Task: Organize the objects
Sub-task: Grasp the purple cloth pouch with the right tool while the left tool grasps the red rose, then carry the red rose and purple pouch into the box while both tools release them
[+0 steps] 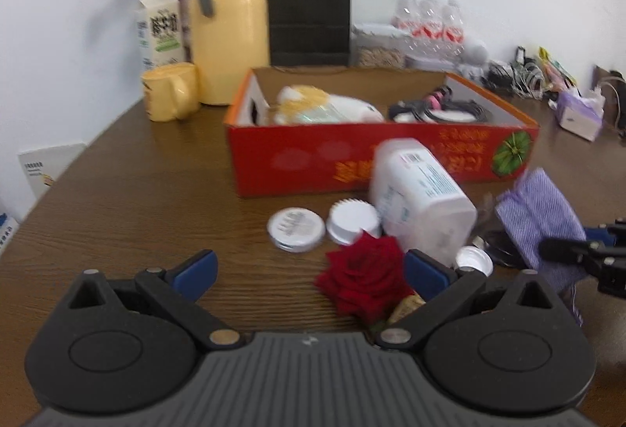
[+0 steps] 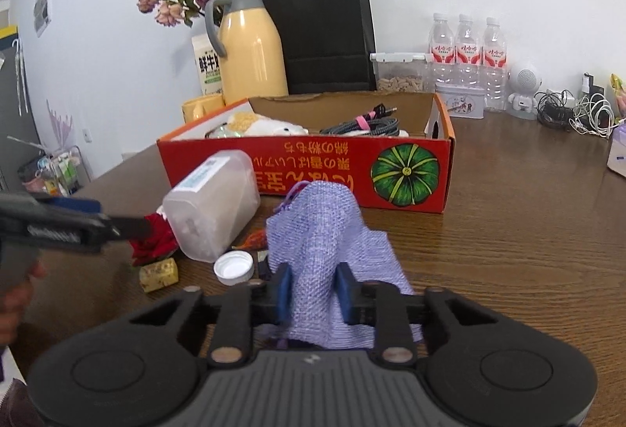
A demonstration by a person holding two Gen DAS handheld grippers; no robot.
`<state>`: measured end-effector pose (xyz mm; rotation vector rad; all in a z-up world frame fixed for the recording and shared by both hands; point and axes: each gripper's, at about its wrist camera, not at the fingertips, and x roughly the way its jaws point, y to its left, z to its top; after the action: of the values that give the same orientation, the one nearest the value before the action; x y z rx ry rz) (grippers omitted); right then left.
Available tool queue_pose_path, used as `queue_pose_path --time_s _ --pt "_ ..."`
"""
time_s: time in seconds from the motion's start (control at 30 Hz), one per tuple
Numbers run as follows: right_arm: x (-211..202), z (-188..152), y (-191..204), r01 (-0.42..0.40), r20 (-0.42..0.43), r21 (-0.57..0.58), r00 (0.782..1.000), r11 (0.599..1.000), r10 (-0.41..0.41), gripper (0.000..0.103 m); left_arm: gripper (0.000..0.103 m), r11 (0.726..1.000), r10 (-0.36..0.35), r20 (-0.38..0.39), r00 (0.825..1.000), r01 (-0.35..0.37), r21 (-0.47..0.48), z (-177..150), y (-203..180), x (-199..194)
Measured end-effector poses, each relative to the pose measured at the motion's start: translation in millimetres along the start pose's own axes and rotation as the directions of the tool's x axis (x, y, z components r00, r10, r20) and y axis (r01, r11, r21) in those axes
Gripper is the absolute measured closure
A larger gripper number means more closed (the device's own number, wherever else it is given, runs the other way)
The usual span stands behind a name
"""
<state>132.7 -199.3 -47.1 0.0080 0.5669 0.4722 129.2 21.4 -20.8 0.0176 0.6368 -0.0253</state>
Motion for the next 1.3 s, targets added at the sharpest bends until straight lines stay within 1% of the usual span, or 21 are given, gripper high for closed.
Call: queue_pose_path --time_s 0.07,0.13,0.17,0.2,0.23,0.27,0.3,0.33,0.37,0.4,0.47,0.67,0.87,1.07,1.2,1.3 --pt "-3 1 0 -0.001 0.008 0.001 1.0 1.0 0.001 0.088 0.0 1.0 -0.007 -0.015 1.0 0.007 0.001 -1 -5 6" --pt "-5 2 0 0.0 0.013 0.003 1.0 1.0 0.0 0.091 0.0 1.0 -0.023 -0.024 0.999 0.023 -0.01 0 -6 10" --pt "-5 2 1 0.001 0.015 0.001 1.0 1.0 -0.001 0.091 0.003 0.999 -0.037 -0.023 0.999 0.036 -0.019 0 -6 10" --pt "-6 2 2 0.002 0.016 -0.002 1.0 1.0 -0.002 0.092 0.014 0.999 -0.05 -0.022 0.999 0.049 -0.023 1 -6 10" --pt "-7 3 2 0.004 0.019 -0.005 1.0 1.0 -0.004 0.092 0.02 0.998 -0.061 -0.025 0.998 0.06 -0.026 1 -6 11" --pt "-8 3 3 0.006 0.021 -0.008 1.0 1.0 -0.006 0.092 0.038 0.997 -0.073 -0.032 0.997 0.072 -0.034 1 -6 12" --pt "-8 4 4 0.008 0.024 -0.01 1.0 1.0 -0.008 0.092 0.05 0.995 -0.087 -0.044 0.995 0.085 -0.045 1 -5 13" --pt "-9 4 4 0.01 0.026 -0.012 1.0 1.0 -0.01 0.092 0.051 0.995 -0.091 -0.05 0.995 0.088 -0.052 0 -4 14" --pt "-9 4 5 0.011 0.028 -0.013 1.0 1.0 -0.011 0.093 0.058 0.995 -0.092 -0.048 0.995 0.089 -0.054 -1 -4 13" --pt "-10 5 5 0.012 0.029 -0.015 1.0 1.0 -0.011 0.093 0.061 0.994 -0.093 -0.044 0.995 0.091 -0.056 -2 -3 12" --pt "-11 4 5 0.015 0.032 -0.016 0.999 1.0 -0.015 0.094 0.063 0.994 -0.098 -0.033 0.995 0.096 -0.056 -1 -3 8" --pt "-17 8 6 0.029 0.054 -0.022 0.998 0.999 -0.028 0.095 0.065 0.996 -0.078 0.014 0.997 0.079 -0.042 3 -2 -9" --pt "-24 20 9 0.051 0.092 -0.049 0.995 0.997 -0.046 0.095 0.065 0.997 -0.071 0.089 0.993 0.074 -0.021 20 -3 -28" --pt "-27 48 11 0.087 0.173 -0.09 0.982 0.992 -0.07 0.096 0.065 0.998 -0.06 0.162 0.985 0.06 0.004 47 -8 -34" --pt "-23 75 14 0.11 0.23 -0.126 0.97 0.986 -0.079 0.096 0.065 0.998 -0.06 0.213 0.975 0.058 0.016 72 -14 -32" --pt "-12 98 16 0.127 0.256 -0.147 0.963 0.981 -0.086 0.096 0.065 0.998 -0.061 0.246 0.967 0.057 0.02 91 -19 -27"
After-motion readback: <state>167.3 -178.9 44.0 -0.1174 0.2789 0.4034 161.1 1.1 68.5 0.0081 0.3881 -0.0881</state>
